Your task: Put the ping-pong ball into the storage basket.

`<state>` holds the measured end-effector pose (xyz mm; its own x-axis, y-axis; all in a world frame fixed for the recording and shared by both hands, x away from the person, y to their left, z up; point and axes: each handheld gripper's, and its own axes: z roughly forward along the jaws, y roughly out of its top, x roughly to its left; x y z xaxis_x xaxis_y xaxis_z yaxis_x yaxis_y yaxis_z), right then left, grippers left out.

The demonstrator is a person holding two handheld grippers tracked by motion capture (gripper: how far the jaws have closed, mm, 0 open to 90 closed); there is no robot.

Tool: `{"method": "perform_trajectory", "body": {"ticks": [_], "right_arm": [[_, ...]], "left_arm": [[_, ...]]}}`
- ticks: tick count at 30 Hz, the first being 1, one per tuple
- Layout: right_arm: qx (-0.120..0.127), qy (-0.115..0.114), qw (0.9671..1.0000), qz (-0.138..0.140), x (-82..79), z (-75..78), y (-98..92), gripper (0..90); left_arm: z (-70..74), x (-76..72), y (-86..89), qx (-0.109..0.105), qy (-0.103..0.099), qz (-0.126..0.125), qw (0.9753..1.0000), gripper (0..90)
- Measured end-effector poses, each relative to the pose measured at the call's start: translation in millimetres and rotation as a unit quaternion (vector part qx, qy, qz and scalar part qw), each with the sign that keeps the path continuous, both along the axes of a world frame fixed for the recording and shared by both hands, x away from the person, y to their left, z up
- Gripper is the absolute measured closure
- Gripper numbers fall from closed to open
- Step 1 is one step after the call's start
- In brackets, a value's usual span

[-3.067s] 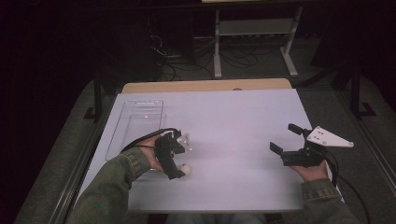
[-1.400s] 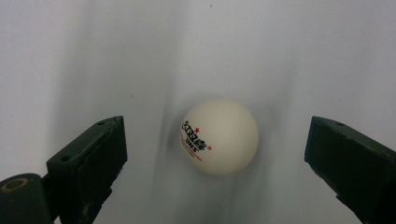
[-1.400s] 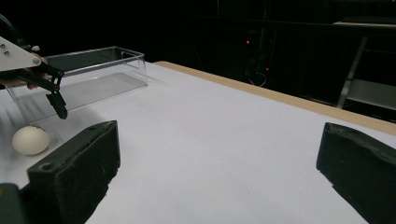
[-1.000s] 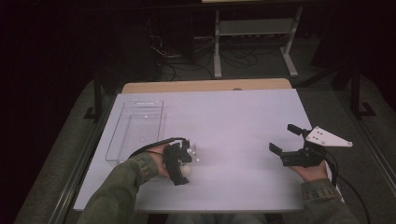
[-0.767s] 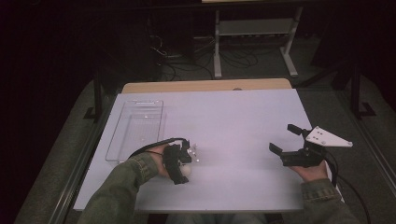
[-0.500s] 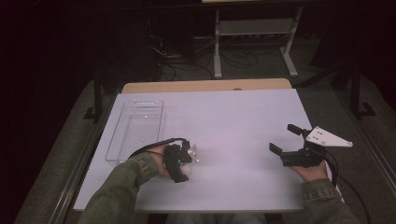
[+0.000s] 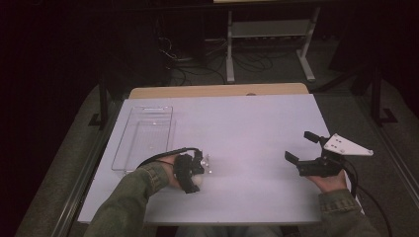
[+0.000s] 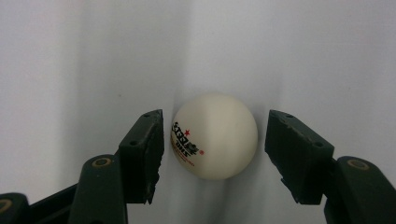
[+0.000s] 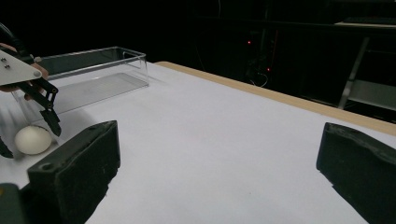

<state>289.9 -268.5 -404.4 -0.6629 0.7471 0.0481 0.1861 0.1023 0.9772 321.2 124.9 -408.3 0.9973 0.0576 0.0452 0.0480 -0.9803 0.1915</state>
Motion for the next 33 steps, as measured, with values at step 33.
{"method": "perform_trajectory", "body": {"ticks": [33], "right_arm": [[-0.001, 0.001, 1.0000, -0.001, 0.0, 0.0, -0.1, 0.0]], "left_arm": [[9.6, -1.2, 1.5, -0.001, 0.000, 0.009, 1.0000, 50.4]]}}
